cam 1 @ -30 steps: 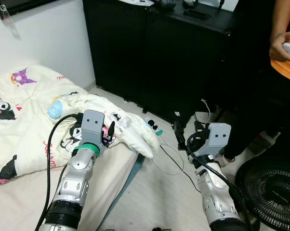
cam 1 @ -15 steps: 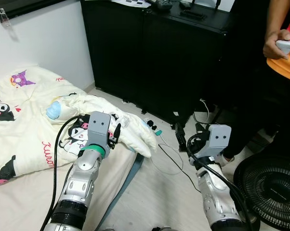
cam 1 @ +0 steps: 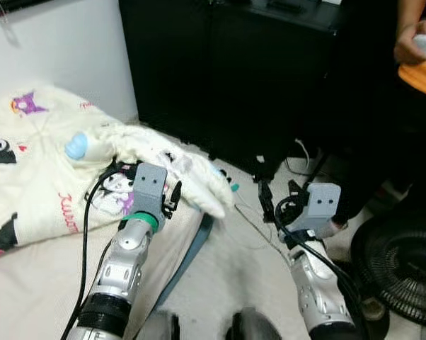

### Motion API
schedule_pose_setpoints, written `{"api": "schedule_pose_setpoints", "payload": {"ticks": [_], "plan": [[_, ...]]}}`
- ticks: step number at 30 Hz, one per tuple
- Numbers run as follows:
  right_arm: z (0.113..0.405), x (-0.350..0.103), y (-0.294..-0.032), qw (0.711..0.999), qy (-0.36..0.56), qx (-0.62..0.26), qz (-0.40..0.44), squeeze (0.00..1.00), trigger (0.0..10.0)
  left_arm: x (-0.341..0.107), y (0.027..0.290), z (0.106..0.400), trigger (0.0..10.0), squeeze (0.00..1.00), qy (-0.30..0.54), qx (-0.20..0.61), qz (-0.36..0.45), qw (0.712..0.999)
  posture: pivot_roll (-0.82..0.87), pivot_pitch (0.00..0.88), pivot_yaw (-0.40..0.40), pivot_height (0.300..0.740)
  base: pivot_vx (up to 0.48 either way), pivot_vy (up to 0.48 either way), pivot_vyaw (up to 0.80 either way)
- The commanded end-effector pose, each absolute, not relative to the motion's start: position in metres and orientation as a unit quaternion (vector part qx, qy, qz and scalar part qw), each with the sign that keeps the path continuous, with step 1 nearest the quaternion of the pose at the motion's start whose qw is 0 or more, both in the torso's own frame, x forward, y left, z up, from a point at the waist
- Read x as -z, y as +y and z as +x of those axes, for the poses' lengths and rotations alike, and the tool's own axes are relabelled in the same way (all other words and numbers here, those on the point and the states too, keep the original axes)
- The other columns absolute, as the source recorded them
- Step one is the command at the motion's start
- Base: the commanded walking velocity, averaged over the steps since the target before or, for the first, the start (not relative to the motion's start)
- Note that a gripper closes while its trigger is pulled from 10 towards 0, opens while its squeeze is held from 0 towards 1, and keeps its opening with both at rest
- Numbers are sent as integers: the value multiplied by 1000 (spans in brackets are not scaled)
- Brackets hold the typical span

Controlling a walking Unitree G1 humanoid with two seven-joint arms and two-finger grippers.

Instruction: Clean up the room

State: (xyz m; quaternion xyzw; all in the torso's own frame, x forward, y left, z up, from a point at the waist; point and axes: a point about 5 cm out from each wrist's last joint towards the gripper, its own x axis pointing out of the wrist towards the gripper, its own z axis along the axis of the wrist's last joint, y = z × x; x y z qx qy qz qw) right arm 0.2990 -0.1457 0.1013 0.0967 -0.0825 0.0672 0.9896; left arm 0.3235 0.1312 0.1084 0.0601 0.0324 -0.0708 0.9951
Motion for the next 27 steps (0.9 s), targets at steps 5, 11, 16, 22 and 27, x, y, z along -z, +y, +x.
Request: {"api": "schedule_pose_setpoints", "payload": {"ticks": [5,11,16,22,27], "plan": [[297,-95,-149,991,-72,-56,98,0,10000,-104,131,322,10000,0,41,74,63,994,46,60,33,593,0,0,0],[297,-96,-150,991,-75,-51,102,0,10000,-104,131,322,10000,0,42,74,65,994,46,60,35,588,0,0,0],[297,-96,-151,990,-76,-51,103,0,10000,-104,131,323,10000,0,42,74,65,994,47,61,35,588,0,0,0],[297,-96,-150,990,-77,-52,105,0,10000,-103,131,322,10000,0,43,73,66,994,47,62,36,588,0,0,0],[298,-97,-151,990,-77,-53,104,0,10000,-103,132,322,10000,0,44,72,66,994,46,61,34,574,0,0,0]]}}
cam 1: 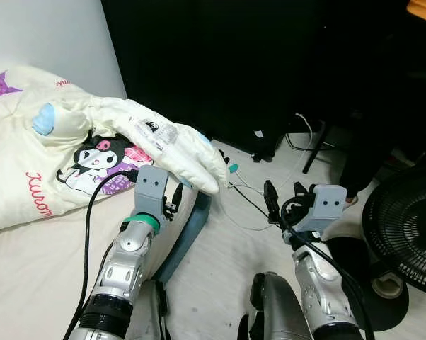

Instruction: Clean up the room

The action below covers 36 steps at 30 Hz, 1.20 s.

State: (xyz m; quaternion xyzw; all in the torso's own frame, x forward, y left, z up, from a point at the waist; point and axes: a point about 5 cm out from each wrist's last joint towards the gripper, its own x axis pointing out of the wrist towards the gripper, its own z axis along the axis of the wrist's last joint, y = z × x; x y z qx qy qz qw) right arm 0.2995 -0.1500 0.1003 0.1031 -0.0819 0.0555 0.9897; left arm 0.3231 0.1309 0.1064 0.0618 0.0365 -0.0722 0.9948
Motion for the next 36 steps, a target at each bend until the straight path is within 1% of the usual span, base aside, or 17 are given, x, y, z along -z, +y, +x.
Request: {"api": "schedule_pose_setpoints", "payload": {"ticks": [1,4,12,17,26,29,30,32,36], "plan": [[298,-97,-151,990,-77,-53,104,0,10000,-103,132,322,10000,0,44,72,66,994,46,61,34,574,0,0,0],[299,-98,-151,990,-79,-54,105,0,10000,-102,132,322,10000,0,45,71,67,994,46,61,32,564,0,0,0],[301,-103,-158,990,-87,-50,96,0,10000,-101,133,321,10000,0,47,66,69,994,47,65,30,520,0,0,0],[309,-107,-166,990,-85,-48,101,0,10000,-100,137,320,10000,0,50,57,72,994,53,68,29,520,0,0,0],[314,-113,-169,990,-87,-66,92,0,10000,-100,145,320,10000,0,53,36,79,995,58,84,34,520,0,0,0],[319,-116,-180,992,-87,-48,80,0,10000,-102,153,321,10000,0,50,21,82,995,63,96,39,520,0,0,0],[319,-116,-180,992,-87,-48,80,0,10000,-102,153,321,10000,0,50,21,82,995,63,96,39,520,0,0,0],[324,-116,-183,992,-76,-60,85,0,10000,-105,159,321,10000,0,48,15,84,995,72,103,39,520,0,0,0],[339,-117,-178,992,-53,-105,55,0,10000,-109,176,322,10000,0,45,-6,94,994,90,111,34,520,0,0,0]]}}
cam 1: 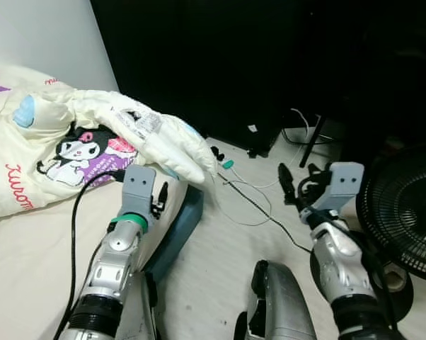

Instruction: Clean up the room

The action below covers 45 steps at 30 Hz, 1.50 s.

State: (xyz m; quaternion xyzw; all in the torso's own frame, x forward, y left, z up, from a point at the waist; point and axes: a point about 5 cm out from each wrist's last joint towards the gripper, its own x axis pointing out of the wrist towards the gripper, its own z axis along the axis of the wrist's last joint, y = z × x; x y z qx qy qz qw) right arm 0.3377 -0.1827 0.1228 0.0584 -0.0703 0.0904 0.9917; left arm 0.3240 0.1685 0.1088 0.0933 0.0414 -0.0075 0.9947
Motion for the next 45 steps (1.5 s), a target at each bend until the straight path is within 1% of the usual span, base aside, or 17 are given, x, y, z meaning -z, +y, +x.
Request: {"api": "schedule_pose_setpoints", "payload": {"ticks": [1,3,5,9,11,12,13,15,17,21,23,24,27,29,32,36,45], "plan": [[343,-118,-177,991,-50,-110,58,0,10000,-110,181,322,10000,0,45,-13,96,994,105,116,31,520,0,0,0],[346,-120,-176,991,-47,-113,60,0,10000,-110,185,322,10000,0,44,-18,97,994,107,117,30,520,0,0,0],[355,-124,-174,991,-42,-118,40,0,10000,-111,191,321,10000,0,45,-28,98,994,114,121,28,520,0,0,0],[360,-127,-176,992,-37,-113,32,0,10000,-112,193,319,10000,0,45,-32,99,994,119,125,27,520,0,0,0],[365,-135,-176,990,-46,-130,-7,0,10000,-111,193,317,10000,0,46,-32,99,994,127,139,29,520,0,0,0],[365,-135,-176,990,-46,-130,-7,0,10000,-111,193,317,10000,0,46,-32,99,994,127,139,29,520,0,0,0],[366,-136,-176,989,-49,-136,-25,0,10000,-111,193,316,10000,0,46,-32,99,994,127,139,29,520,0,0,0],[368,-138,-178,989,-46,-123,-61,0,10000,-110,193,315,10000,0,50,-30,100,993,129,149,32,520,0,0,0],[371,-139,-185,993,-40,-95,-64,0,10000,-109,194,313,10000,0,53,-29,102,993,134,158,35,520,0,0,0],[373,-139,-189,995,-35,-85,-46,0,10000,-108,195,311,10000,0,55,-30,104,993,144,163,34,520,0,0,0],[376,-146,-186,994,-56,-90,1,0,10000,-109,198,309,10000,0,55,-34,104,993,151,163,31,520,0,0,0],[376,-146,-186,994,-56,-90,1,0,10000,-109,198,309,10000,0,55,-34,104,993,151,163,31,520,0,0,0],[377,-157,-178,988,-98,-104,55,0,10000,-111,199,308,10000,0,52,-36,102,993,149,161,29,520,0,0,0],[377,-157,-178,988,-98,-104,55,0,10000,-111,199,308,10000,0,52,-36,102,993,149,161,29,520,0,0,0],[374,-161,-172,984,-125,-107,73,0,10000,-113,197,309,10000,0,50,-34,100,993,137,159,31,520,0,0,-321],[366,-159,-172,982,-148,-88,77,0,10000,-114,189,312,10000,0,48,-23,96,994,125,152,38,533,0,0,-436],[355,-146,-176,983,-146,-80,79,0,10000,-115,181,315,10000,0,46,-10,93,995,114,141,40,553,0,0,-439]]}}
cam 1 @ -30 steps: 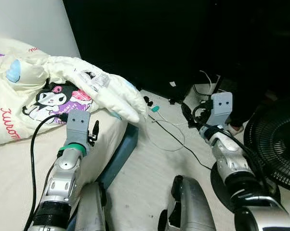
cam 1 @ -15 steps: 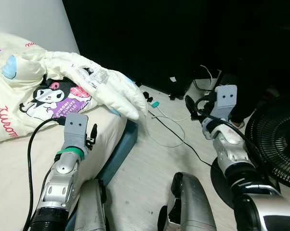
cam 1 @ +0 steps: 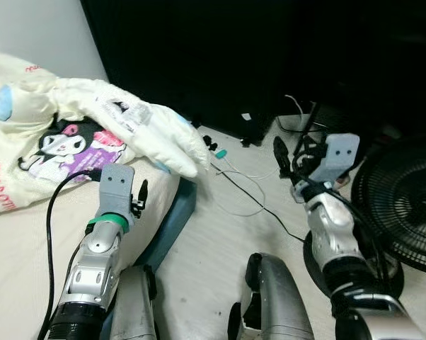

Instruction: Clean up the room

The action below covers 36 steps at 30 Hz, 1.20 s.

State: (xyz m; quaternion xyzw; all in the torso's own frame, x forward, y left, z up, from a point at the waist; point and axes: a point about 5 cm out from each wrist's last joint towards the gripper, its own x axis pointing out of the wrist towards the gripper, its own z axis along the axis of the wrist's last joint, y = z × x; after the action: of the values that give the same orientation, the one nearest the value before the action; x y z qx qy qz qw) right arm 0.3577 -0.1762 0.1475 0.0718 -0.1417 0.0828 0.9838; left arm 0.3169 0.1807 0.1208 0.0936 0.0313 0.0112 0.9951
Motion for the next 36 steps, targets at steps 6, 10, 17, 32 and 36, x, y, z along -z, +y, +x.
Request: {"api": "schedule_pose_setpoints", "payload": {"ticks": [6,10,17,32,36], "plan": [[351,-142,-179,983,-146,-75,83,0,10000,-113,175,314,10000,0,49,-2,91,995,108,135,41,570,0,0,-434],[350,-142,-179,983,-146,-73,83,0,10000,-113,174,315,10000,0,49,0,90,995,107,133,41,578,0,0,-441],[349,-142,-180,983,-148,-71,81,0,10000,-113,172,316,10000,0,47,3,89,995,107,127,41,591,0,0,-438],[347,-143,-184,984,-145,-63,78,0,10000,-113,169,316,10000,0,48,6,88,995,104,129,41,620,0,0,-453],[347,-143,-184,984,-145,-63,78,0,10000,-113,169,316,10000,0,48,6,88,995,104,128,41,620,0,0,-477]]}}
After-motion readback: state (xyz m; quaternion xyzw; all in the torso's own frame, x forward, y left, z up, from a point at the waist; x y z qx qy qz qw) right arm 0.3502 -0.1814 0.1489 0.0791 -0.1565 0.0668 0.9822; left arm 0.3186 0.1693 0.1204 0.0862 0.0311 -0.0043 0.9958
